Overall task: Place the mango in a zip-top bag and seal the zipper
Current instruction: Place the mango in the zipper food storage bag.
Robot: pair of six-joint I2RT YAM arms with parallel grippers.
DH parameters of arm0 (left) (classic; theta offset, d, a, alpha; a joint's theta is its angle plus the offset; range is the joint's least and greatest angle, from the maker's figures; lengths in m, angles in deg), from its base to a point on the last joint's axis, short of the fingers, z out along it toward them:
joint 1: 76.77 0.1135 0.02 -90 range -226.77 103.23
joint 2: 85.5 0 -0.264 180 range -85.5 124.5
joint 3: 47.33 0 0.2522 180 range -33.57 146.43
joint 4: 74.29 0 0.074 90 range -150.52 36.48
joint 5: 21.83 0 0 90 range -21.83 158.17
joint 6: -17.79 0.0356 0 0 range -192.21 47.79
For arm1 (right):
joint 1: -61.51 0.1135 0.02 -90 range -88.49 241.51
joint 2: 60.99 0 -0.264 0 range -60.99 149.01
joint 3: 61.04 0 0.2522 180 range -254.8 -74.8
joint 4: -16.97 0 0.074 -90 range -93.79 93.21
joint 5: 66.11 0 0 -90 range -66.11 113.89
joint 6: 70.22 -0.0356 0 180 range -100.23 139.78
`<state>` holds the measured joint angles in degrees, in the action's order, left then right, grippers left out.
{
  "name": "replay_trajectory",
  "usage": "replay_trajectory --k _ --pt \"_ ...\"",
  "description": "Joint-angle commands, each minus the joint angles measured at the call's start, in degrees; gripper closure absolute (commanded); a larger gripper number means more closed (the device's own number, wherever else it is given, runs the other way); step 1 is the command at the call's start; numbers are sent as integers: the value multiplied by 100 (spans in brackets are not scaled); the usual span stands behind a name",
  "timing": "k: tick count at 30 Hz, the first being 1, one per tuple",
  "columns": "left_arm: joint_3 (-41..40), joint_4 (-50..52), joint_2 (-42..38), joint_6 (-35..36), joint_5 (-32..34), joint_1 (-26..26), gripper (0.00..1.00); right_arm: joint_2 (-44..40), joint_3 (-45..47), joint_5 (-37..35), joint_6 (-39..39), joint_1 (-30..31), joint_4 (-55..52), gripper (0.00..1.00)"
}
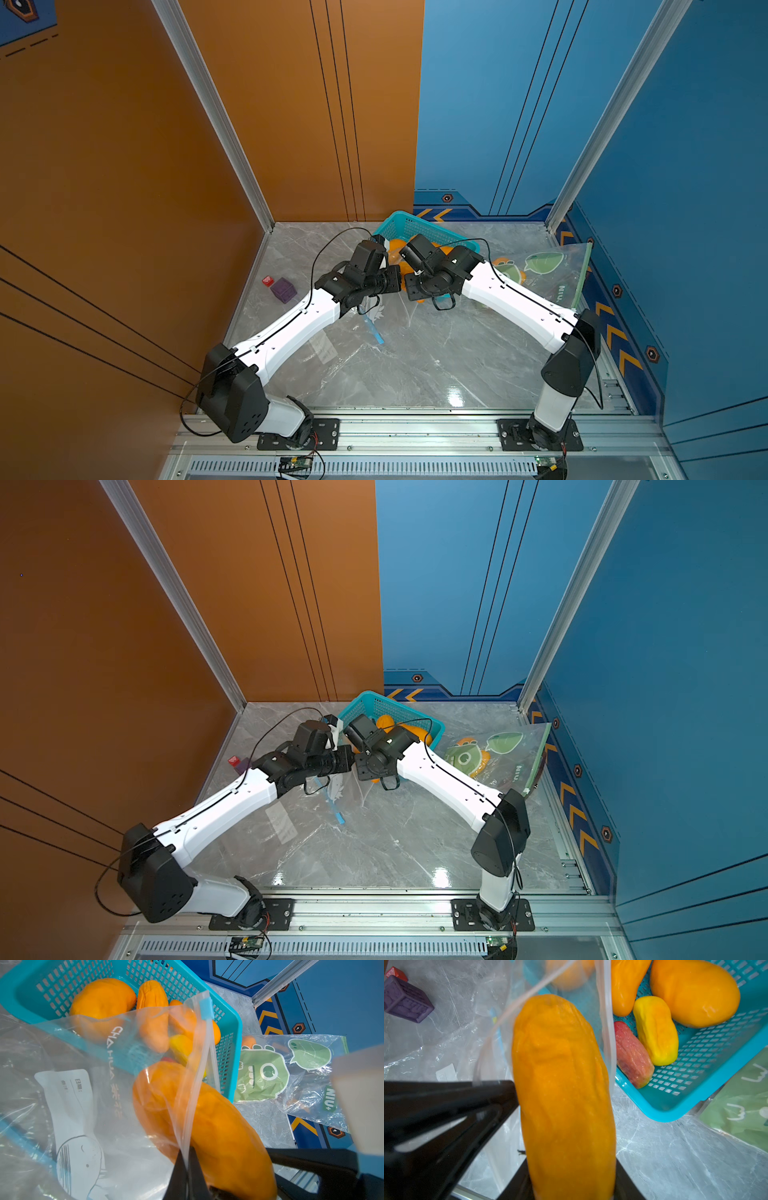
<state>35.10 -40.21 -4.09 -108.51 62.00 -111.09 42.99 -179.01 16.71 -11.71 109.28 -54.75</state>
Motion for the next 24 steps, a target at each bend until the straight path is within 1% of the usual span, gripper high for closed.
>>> replay_trajectory --k 1,2,4,9,13,14,17,21,24 --pt "124 -203 -10 -199 -295 -113 100 161 -357 44 -76 -36 17 77" --pt "104 -244 -19 -276 -318 -118 100 200 -403 55 -85 -33 20 74" --pt "66 -316 -43 -394 -302 -111 100 268 -460 38 -103 -32 21 66" --pt "0 -387 -112 -661 -281 45 100 209 -421 32 -76 -13 30 51" --pt "-24 -385 -151 -747 -324 162 100 102 -417 9 -53 -7 30 33" --pt "-33 -388 -159 -763 -331 187 100 74 -414 2 -51 1 30 31" --pt "-83 -388 -187 -801 -327 249 100 -9 -400 -28 -25 1 29 28" --pt "-166 -388 -220 -812 -302 359 100 -208 -390 -79 60 -37 30 29" --pt "-256 -386 -256 -831 -272 452 100 -485 -358 -263 170 -168 23 30"
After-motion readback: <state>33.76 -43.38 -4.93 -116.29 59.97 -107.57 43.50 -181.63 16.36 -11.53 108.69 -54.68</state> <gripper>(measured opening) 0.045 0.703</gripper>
